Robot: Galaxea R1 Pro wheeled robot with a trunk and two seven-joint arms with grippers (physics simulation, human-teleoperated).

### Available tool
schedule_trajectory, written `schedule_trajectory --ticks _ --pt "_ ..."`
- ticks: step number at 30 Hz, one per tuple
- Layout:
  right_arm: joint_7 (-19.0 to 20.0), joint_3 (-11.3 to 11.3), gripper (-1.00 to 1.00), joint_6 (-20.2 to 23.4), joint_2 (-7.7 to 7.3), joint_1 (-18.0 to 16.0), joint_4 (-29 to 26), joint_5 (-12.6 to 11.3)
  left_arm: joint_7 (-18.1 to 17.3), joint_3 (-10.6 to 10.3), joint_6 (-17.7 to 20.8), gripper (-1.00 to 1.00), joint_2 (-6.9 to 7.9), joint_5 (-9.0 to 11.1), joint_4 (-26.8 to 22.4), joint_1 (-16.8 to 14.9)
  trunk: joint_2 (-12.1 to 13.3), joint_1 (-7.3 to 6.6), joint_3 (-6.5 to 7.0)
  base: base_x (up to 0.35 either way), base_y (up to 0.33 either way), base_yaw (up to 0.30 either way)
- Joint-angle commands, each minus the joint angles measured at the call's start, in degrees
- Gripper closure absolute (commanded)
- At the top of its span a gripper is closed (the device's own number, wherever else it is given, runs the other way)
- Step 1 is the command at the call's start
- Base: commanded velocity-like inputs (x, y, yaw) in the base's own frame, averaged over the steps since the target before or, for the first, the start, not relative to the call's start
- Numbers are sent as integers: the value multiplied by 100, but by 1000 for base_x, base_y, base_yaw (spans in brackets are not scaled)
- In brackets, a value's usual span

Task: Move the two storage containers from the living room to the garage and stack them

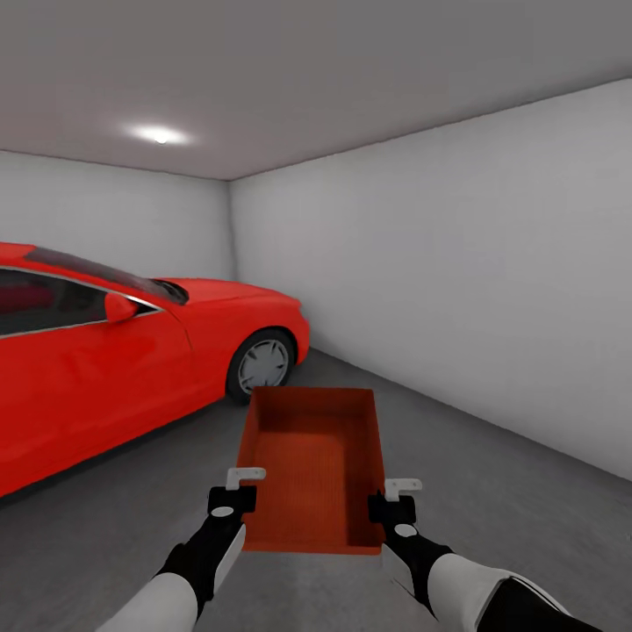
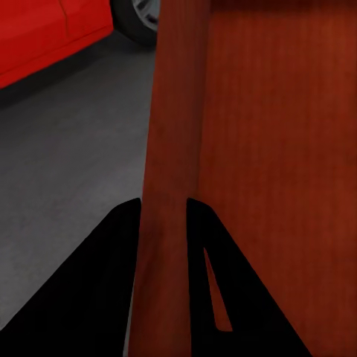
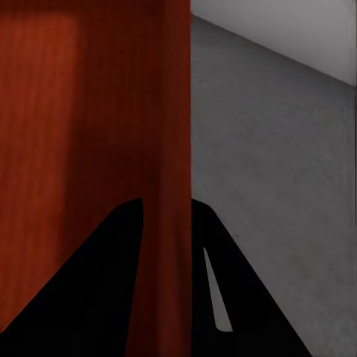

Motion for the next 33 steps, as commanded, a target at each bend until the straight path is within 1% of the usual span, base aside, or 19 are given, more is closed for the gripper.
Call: schedule_trajectory --ticks 1,33 --pt "20 -159 100 22 133 -5 -32 98 83 138 52 100 -6 303 -21 -3 -8 5 -10 296 231 -247" --pt "23 -159 100 20 133 -6 -32 99 83 138 52 100 -6 296 -22 -3 -8 5 -10 295 231 -283"
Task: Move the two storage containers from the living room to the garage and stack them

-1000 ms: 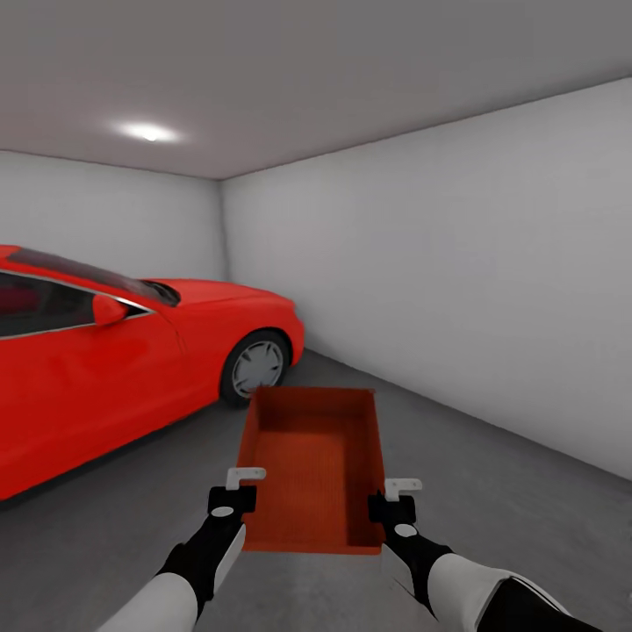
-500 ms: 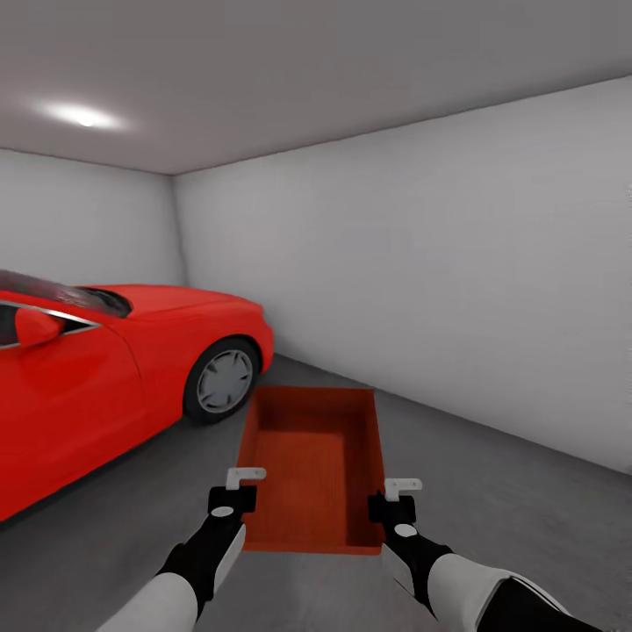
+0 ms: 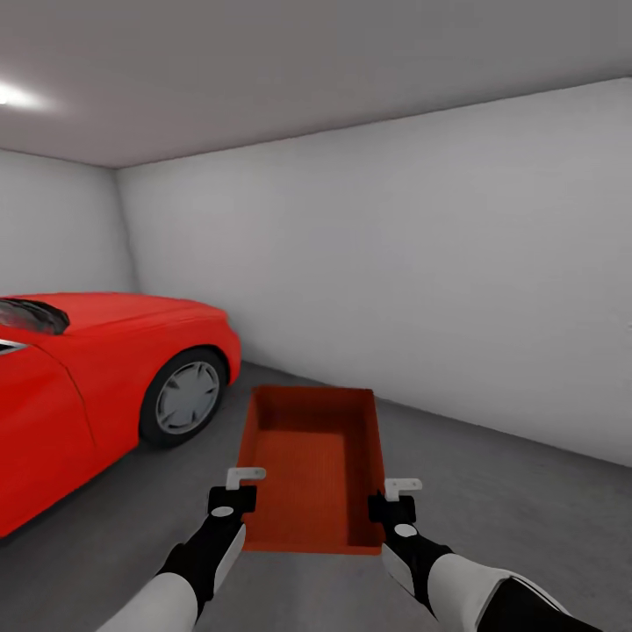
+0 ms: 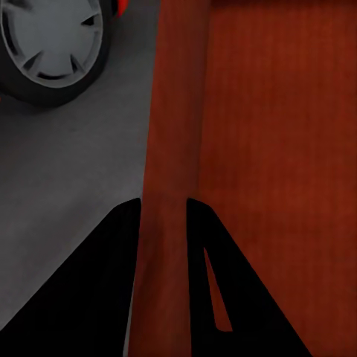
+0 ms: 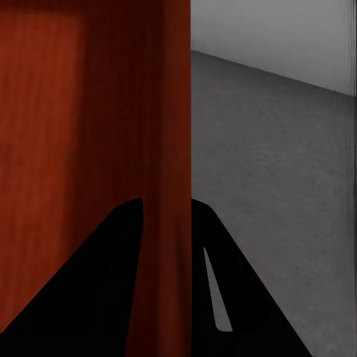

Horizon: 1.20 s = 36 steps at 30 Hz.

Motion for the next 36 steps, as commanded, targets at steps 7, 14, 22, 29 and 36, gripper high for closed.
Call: schedule_trajectory --ticks 7,14,22,29,36 --pt "23 -160 100 24 132 -5 -36 100 84 136 52 100 -6 298 -26 -3 -8 5 -10 295 231 -285" --pt "22 -160 100 24 132 -6 -36 101 85 130 52 100 -6 297 -28 -3 -8 5 -10 295 229 -285" --pt "18 -160 100 24 135 -4 -36 102 89 130 49 100 -6 297 -22 -3 -8 5 -10 299 191 -255" --pt "16 -160 100 24 132 -3 -36 99 92 121 44 100 -6 297 -20 -3 -8 5 -10 316 80 -30" --pt "15 -160 100 29 133 -3 -36 98 92 121 46 100 -6 297 -21 -3 -8 5 -10 321 3 0"
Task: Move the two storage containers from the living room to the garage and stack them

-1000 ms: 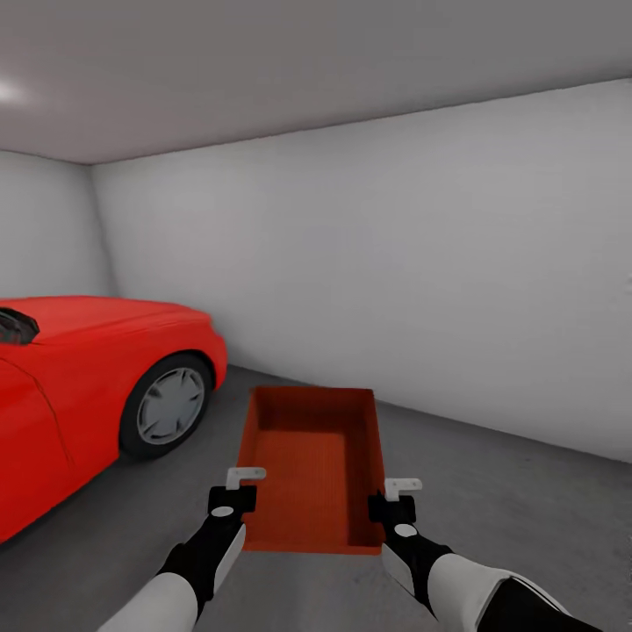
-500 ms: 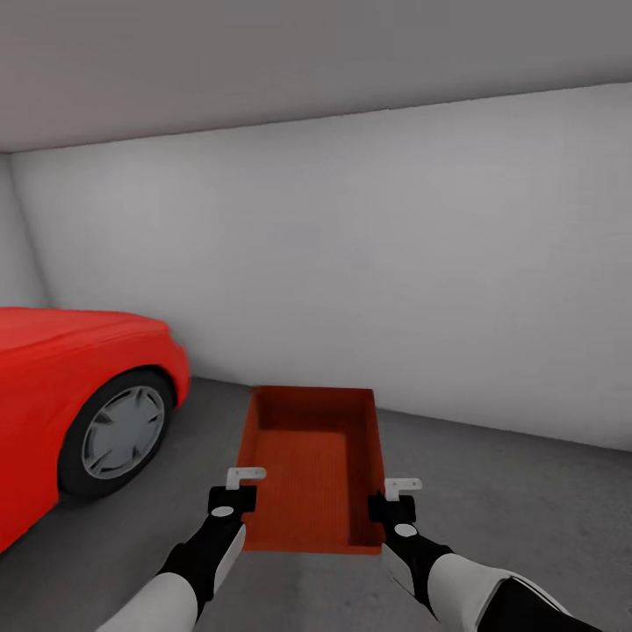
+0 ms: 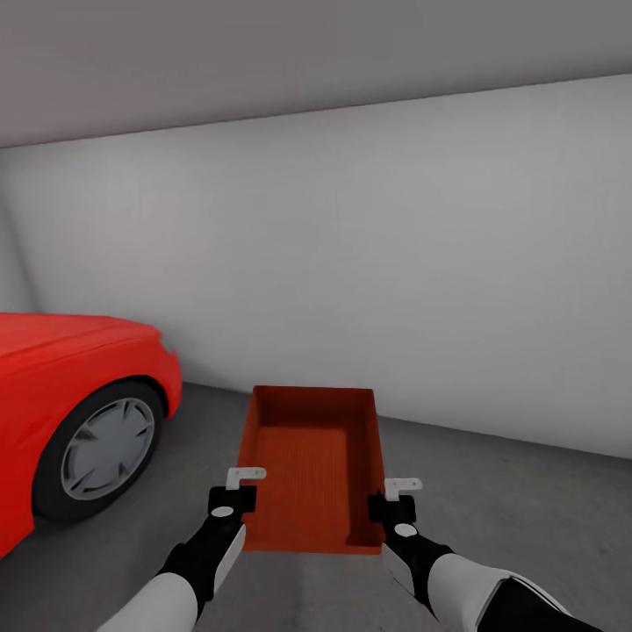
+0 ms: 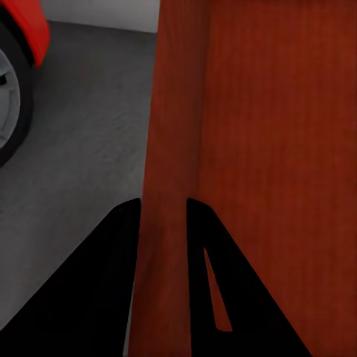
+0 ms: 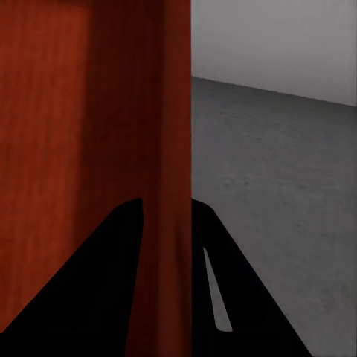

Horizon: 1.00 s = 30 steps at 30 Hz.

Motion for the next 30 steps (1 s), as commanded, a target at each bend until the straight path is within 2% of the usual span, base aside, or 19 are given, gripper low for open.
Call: schedule_trajectory --ticks 1,21,30 --pt "18 -151 100 19 138 -4 -21 83 82 136 53 100 -8 275 -20 -5 -8 5 -9 322 1 0" --pt "23 -151 100 17 142 -5 -21 90 82 136 54 100 -8 275 -20 -5 -8 5 -9 322 0 -5" --pt "13 -151 100 13 146 -7 -21 90 82 143 56 100 -8 275 -20 -5 -8 5 -9 322 47 -223"
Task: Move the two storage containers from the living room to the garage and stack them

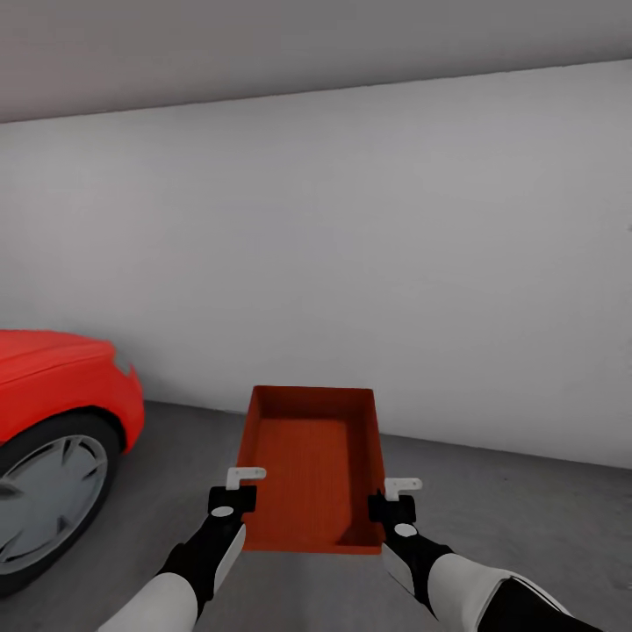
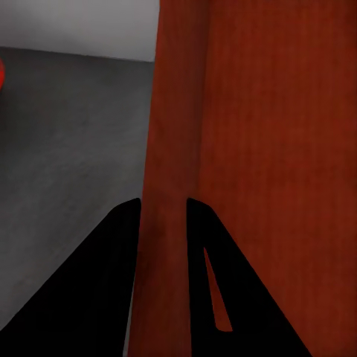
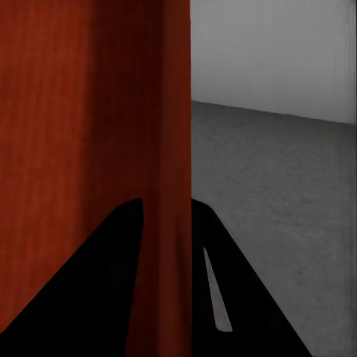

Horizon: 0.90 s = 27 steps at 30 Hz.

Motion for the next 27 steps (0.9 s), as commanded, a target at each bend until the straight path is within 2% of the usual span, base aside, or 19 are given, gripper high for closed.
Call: schedule_trajectory --ticks 1,10,27 --pt "19 -150 100 14 145 -5 -20 88 88 137 51 100 -7 282 -19 -3 -8 5 -9 322 104 -274" --pt "23 -150 100 14 145 -5 -20 89 88 138 51 100 -7 282 -19 -3 -8 5 -9 322 109 -245" --pt "24 -150 100 22 139 -3 -20 81 88 137 48 100 -7 282 -17 -3 -8 5 -9 322 109 -11"
